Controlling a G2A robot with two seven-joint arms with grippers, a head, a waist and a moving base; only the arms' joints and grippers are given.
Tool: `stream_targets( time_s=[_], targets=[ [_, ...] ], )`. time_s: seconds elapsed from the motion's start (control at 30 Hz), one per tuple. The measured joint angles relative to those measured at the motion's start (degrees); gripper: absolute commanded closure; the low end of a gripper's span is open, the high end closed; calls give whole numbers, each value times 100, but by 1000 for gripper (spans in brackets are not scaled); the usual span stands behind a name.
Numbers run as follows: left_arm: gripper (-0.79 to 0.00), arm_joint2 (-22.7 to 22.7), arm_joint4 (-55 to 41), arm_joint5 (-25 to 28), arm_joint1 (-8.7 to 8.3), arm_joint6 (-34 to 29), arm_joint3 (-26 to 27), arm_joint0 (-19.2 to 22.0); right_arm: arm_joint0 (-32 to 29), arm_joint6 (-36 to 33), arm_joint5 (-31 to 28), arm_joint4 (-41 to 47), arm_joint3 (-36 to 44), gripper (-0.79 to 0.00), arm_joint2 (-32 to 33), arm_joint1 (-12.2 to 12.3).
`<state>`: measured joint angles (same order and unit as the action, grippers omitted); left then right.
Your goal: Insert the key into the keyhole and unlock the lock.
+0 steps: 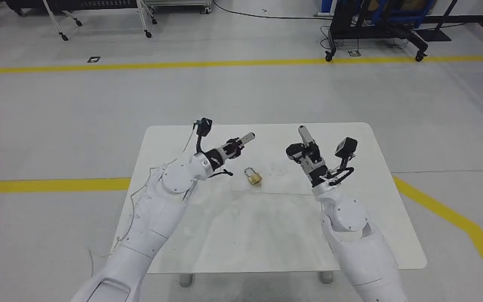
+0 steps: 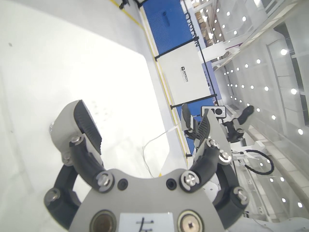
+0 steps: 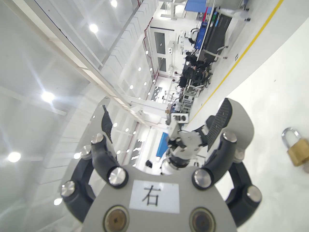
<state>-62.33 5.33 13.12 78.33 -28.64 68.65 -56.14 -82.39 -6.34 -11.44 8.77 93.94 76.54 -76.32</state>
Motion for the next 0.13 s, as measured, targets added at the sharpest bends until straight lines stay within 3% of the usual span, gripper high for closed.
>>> stream_targets(
  time_s=[0.13],
  targets=[
    [-785,-294,598,278,-101,543,408,-279,-22,779,-313,-209,65,-785,409,30]
  ],
)
